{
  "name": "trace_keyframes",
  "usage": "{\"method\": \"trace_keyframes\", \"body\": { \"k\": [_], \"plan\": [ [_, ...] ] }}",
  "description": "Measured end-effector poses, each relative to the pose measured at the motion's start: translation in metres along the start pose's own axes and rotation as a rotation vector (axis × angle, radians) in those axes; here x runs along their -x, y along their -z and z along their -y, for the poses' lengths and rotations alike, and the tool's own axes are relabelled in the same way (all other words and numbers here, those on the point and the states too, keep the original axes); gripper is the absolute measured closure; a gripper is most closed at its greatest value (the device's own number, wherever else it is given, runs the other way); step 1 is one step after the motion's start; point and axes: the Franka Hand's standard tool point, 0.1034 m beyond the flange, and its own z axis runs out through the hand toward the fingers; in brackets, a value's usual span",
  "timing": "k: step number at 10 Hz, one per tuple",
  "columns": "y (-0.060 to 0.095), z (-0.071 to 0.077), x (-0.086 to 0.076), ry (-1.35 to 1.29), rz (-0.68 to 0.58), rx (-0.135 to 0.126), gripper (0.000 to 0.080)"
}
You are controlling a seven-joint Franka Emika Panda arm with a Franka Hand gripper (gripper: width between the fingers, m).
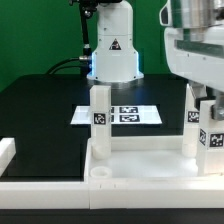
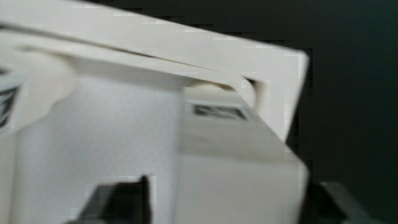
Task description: Assemble desk
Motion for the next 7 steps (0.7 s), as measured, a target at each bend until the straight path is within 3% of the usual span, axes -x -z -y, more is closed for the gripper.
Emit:
{"method": "trace_keyframes", "body": {
  "k": [2, 4, 5, 7],
  "plan": [
    [-0.0018, -0.0018, 0.0006, 0.080, 0.001, 0.002, 0.0175],
    [-0.0012, -0.0019, -0.0007, 0.295, -0.014, 0.015, 0.0157],
    [0.0006, 0.0007, 0.0020, 0.499, -0.059, 0.055, 0.0151],
    [-0.0019, 0.0051, 0.0057, 0.891, -0.078, 0.092, 0.0151]
  ]
}}
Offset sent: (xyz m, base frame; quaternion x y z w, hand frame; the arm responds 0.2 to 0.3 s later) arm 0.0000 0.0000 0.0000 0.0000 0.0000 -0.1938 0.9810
